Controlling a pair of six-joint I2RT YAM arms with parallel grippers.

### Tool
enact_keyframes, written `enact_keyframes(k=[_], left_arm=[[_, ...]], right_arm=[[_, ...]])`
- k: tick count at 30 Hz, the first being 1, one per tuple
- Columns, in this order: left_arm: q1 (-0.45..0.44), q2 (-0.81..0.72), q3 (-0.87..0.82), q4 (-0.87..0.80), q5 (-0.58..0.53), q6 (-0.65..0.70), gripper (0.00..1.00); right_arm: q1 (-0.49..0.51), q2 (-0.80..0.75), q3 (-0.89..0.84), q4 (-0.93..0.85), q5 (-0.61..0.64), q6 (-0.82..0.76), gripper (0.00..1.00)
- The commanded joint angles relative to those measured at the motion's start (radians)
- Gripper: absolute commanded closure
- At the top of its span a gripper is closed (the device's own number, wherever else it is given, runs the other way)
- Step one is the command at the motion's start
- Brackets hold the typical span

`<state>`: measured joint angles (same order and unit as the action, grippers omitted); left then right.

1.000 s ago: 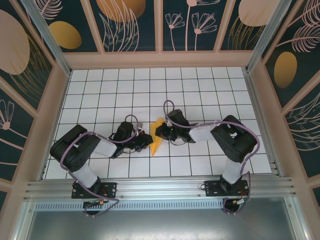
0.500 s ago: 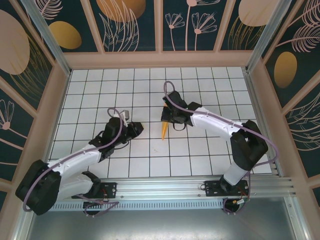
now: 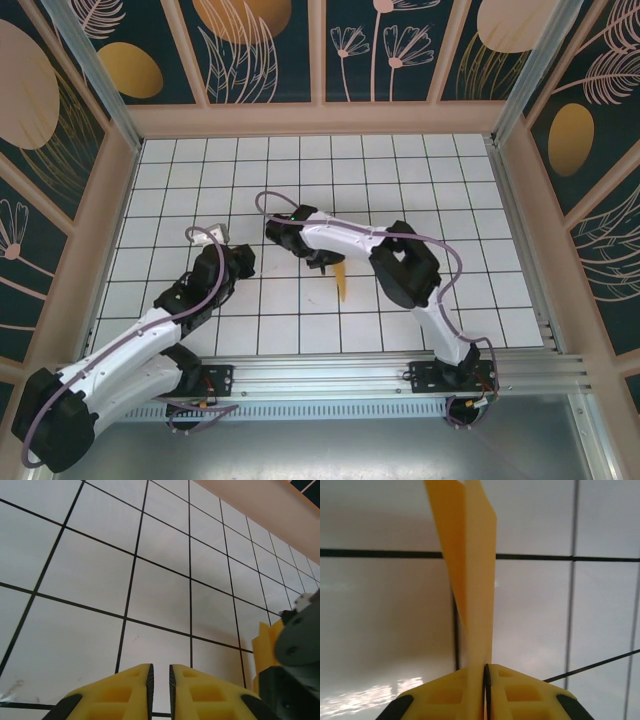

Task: Fold a paper plane with a square sheet of paper (pick it up from the middle)
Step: Turn over the paper at the center of the table.

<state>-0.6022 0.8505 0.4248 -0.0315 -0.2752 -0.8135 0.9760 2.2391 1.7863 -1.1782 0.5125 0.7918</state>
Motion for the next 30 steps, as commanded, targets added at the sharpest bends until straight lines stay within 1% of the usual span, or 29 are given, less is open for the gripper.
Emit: enact_keyframes(k=[1, 3, 4, 5, 6, 8, 10, 11, 13, 14, 16, 18, 19, 21, 23, 25, 27, 29, 30], left_arm=[[-0.004, -0.045, -0.020, -0.064, -0.052, 0.039, 0.81], [-0.004, -0.065, -0.029, -0.072, -0.045, 0.046, 0.81], [-0.004, -0.072, -0.033, -0.078, -0.040, 0.049, 0.81], [-0.003, -0.077, -0.035, -0.083, -0.039, 0.052, 0.81], [-0.003, -0.079, -0.036, -0.088, -0.036, 0.058, 0.80], [-0.003, -0.077, -0.037, -0.094, -0.033, 0.063, 0.80], [-0.003, -0.071, -0.038, -0.089, -0.019, 0.064, 0.80], [-0.004, -0.066, -0.037, -0.085, -0.012, 0.063, 0.79], [-0.003, -0.054, -0.034, -0.074, 0.007, 0.063, 0.79], [-0.003, -0.049, -0.032, -0.067, 0.016, 0.062, 0.79], [-0.003, -0.031, -0.031, -0.045, 0.042, 0.062, 0.77], [-0.003, -0.009, -0.028, -0.028, 0.068, 0.061, 0.77], [-0.002, 0.004, -0.025, -0.020, 0.083, 0.061, 0.77], [-0.004, 0.028, -0.020, -0.001, 0.111, 0.057, 0.76], [-0.004, 0.054, -0.018, 0.019, 0.137, 0.047, 0.76], [-0.004, 0.082, -0.015, 0.037, 0.159, 0.036, 0.76], [-0.003, 0.109, -0.011, 0.054, 0.179, 0.027, 0.76], [-0.004, 0.136, -0.008, 0.075, 0.196, 0.018, 0.76], [-0.004, 0.152, -0.005, 0.083, 0.203, 0.014, 0.76]], right_arm=[[0.008, 0.033, 0.091, -0.025, -0.096, 0.014, 0.83], [0.010, 0.049, 0.111, 0.022, -0.151, -0.007, 0.80], [0.012, 0.054, 0.119, 0.038, -0.179, -0.014, 0.76], [0.013, 0.053, 0.121, 0.055, -0.197, -0.020, 0.69], [0.013, 0.041, 0.109, 0.100, -0.250, -0.049, 0.65], [0.013, 0.004, 0.078, 0.182, -0.332, -0.080, 0.56], [0.014, -0.066, 0.005, 0.294, -0.415, -0.107, 0.46], [0.013, -0.104, -0.030, 0.337, -0.435, -0.114, 0.43], [0.011, -0.203, -0.124, 0.431, -0.454, -0.114, 0.35], [0.006, -0.246, -0.169, 0.473, -0.466, -0.117, 0.35], [-0.008, -0.354, -0.285, 0.569, -0.468, -0.112, 0.30], [-0.031, -0.452, -0.406, 0.681, -0.493, -0.121, 0.28], [-0.047, -0.503, -0.472, 0.739, -0.530, -0.121, 0.27], [-0.078, -0.589, -0.586, 0.838, -0.575, -0.129, 0.29], [-0.115, -0.668, -0.692, 0.917, -0.593, -0.141, 0.29], [-0.175, -0.733, -0.799, 1.034, -0.716, -0.154, 0.32], [-0.196, -0.767, -0.879, 1.139, -0.804, -0.166, 0.33], [-0.191, -0.766, -0.899, 1.131, -0.788, -0.207, 0.35], [-0.188, -0.761, -0.898, 1.118, -0.794, -0.228, 0.37]])
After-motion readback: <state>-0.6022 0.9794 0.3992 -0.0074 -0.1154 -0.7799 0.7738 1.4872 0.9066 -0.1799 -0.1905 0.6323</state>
